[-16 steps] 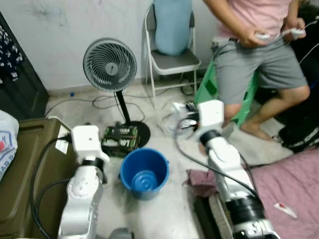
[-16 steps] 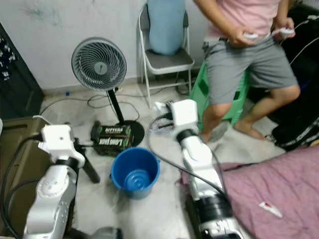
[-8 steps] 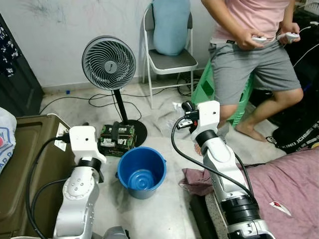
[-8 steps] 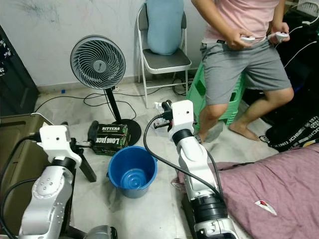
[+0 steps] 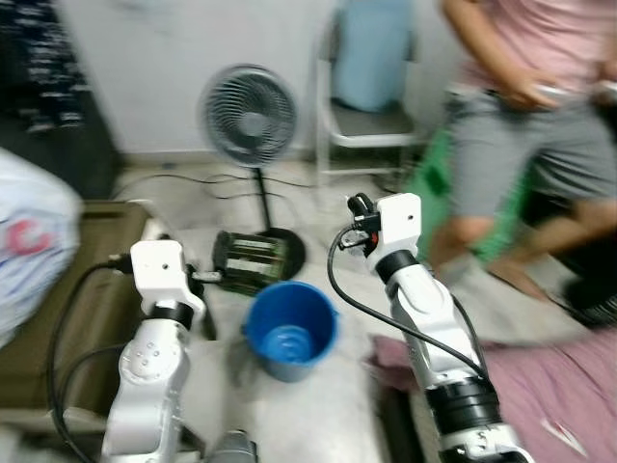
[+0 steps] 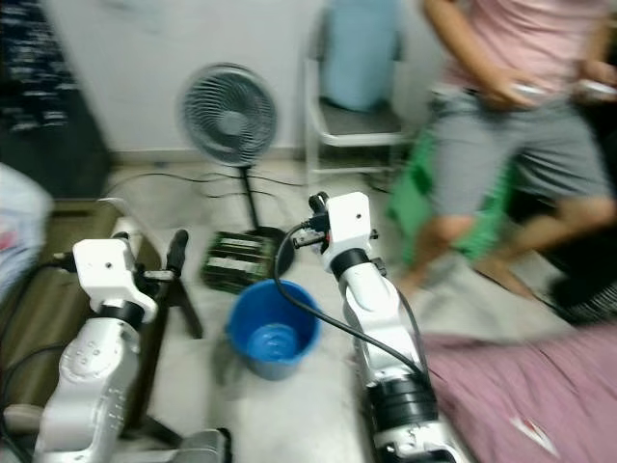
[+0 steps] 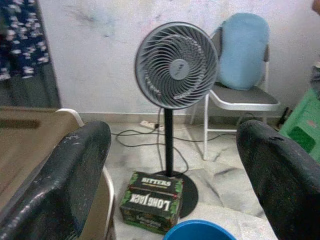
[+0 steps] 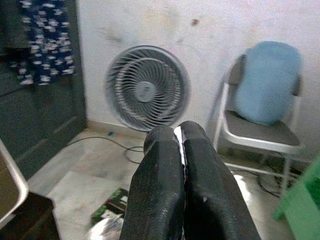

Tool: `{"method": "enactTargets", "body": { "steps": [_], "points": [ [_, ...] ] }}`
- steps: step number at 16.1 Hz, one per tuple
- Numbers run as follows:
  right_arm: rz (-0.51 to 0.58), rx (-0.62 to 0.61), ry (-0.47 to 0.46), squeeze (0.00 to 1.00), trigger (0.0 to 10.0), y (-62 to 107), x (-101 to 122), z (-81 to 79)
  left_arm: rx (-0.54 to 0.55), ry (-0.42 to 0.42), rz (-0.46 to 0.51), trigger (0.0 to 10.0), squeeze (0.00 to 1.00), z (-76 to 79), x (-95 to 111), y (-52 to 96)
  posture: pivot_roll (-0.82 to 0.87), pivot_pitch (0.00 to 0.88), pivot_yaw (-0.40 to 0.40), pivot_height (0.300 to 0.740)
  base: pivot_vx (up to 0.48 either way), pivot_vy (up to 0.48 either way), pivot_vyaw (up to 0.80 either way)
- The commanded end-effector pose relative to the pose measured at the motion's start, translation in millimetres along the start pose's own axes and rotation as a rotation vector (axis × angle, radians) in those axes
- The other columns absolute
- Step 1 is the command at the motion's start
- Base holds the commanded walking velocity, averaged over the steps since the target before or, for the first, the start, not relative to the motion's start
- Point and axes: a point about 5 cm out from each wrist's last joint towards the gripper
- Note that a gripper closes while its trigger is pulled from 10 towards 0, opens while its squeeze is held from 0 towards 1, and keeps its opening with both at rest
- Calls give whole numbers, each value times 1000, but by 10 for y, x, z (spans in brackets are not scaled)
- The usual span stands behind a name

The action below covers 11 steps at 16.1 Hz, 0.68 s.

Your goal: Clean up the room

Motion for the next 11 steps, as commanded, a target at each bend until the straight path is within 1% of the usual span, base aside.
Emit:
{"method": "enactTargets", "body": {
  "steps": [1, 2, 7, 10, 11],
  "points": [
    [8, -4, 4, 0, 10000, -15, 16, 15, -2, -1, 5, 10000, 0, -3, 11, 6, 13, 0, -26, 740, 0, 0, 800],
    [3, -9, -6, 0, 10000, -13, 9, 17, -10, 2, 9, 10000, 0, 4, 16, 6, 12, 0, -26, 740, 0, 0, 0],
    [-7, -20, -16, 0, 10000, -10, -8, 39, -25, 11, 15, 10000, 0, 22, 21, 16, 11, 0, -27, 740, 295, 0, 0],
    [-8, -18, -17, 0, 10000, -8, -9, 36, -26, 12, 15, 10000, 0, 23, 21, 19, 11, 0, -27, 740, 325, 0, -571],
    [-8, -18, -18, 0, 10000, -7, -10, 36, -27, 13, 15, 10000, 0, 23, 21, 21, 10, 0, -27, 740, 326, 0, 0]
  ]
}}
Point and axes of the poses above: a point about 5 cm out from each wrist's last joint towards the gripper, its own y axis pointing back from the gripper into the wrist, its own x axis along the axis of the wrist's last joint, z = x × y, and after that the axes turned 9 degrees about y, right-handed
